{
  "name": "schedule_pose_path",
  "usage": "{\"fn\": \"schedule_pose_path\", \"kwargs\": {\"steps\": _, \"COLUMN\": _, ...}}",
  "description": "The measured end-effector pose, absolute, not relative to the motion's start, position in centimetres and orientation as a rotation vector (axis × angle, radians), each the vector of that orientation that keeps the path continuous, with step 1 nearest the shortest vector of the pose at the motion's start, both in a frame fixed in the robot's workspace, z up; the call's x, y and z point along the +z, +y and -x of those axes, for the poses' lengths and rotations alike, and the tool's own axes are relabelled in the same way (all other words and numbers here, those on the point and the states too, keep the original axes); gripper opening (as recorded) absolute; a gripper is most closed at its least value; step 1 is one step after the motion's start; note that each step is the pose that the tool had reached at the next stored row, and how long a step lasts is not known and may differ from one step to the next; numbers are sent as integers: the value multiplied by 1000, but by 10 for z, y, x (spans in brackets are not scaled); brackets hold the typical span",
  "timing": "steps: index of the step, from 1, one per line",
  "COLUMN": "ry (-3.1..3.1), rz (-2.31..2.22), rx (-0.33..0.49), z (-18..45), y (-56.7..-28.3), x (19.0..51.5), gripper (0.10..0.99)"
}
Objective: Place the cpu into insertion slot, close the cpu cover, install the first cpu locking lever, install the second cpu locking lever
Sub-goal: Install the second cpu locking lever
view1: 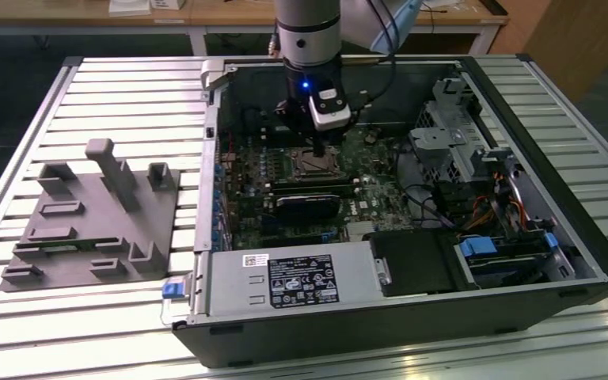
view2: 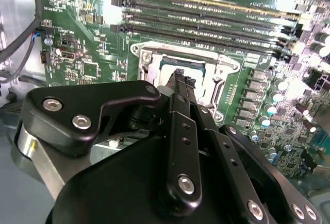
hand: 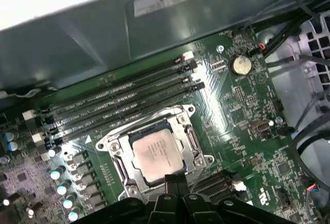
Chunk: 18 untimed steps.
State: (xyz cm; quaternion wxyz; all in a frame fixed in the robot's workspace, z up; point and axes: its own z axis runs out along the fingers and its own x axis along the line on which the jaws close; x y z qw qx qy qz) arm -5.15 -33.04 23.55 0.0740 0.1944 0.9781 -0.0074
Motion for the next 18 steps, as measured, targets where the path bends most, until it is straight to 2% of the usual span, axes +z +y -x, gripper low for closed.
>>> {"fn": "schedule_pose_path", "kwargs": {"steps": 18, "ry": 2937, "rz": -578, "rx": -22, "z": 51, "y": -355, "x": 235, "gripper": 106}}
